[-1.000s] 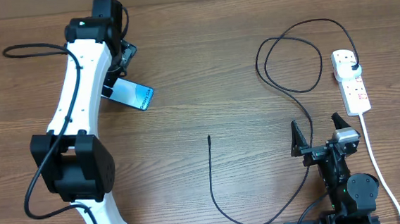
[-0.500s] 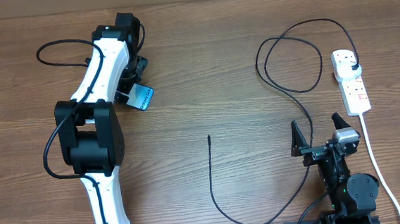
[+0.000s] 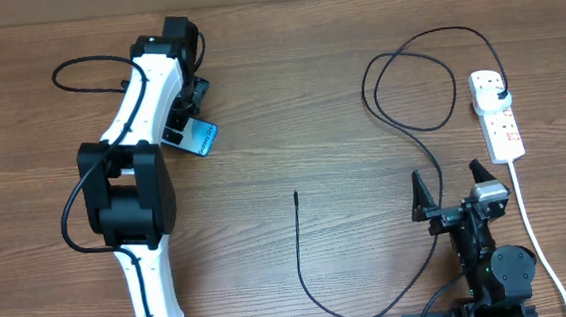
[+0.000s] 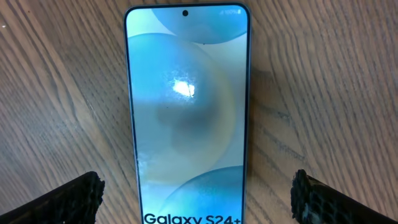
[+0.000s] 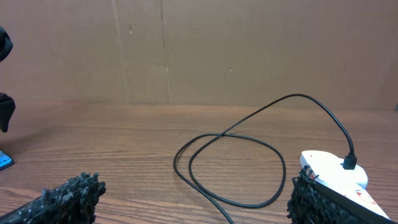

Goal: Plug charger to phone and switch on socket
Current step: 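Lower the left gripper onto the phone and align fingers across it, then close the left gripper on the phone's sides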

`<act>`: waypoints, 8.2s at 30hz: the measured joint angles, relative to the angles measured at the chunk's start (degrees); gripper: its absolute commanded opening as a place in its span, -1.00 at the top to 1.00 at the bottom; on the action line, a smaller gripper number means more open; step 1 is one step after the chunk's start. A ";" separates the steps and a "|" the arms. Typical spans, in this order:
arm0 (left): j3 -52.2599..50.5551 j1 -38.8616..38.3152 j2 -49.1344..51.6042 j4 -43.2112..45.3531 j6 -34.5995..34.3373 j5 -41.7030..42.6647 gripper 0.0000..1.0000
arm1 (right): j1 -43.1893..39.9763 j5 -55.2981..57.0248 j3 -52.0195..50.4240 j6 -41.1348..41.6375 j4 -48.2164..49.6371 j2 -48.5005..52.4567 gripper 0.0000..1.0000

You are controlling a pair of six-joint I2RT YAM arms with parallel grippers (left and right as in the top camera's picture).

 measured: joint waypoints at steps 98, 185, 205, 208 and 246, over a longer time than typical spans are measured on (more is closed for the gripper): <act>-2.36 1.16 4.55 2.91 -3.61 2.14 -1.00 | 0.00 0.00 0.00 0.00 0.02 0.00 -0.99; -2.01 2.95 5.35 7.67 0.07 3.96 -1.00 | 0.00 -0.02 0.00 -0.02 0.00 0.00 -1.00; -2.01 2.58 5.33 7.67 0.13 4.09 -1.00 | 0.00 0.00 0.00 0.00 0.00 0.00 -1.00; -2.01 2.58 5.33 7.67 0.13 4.11 -1.00 | 0.00 0.00 0.00 -0.02 0.00 0.00 -0.99; -2.01 2.69 5.25 7.28 6.36 7.19 -1.00 | 0.00 -0.02 0.00 -0.02 0.00 0.00 -1.00</act>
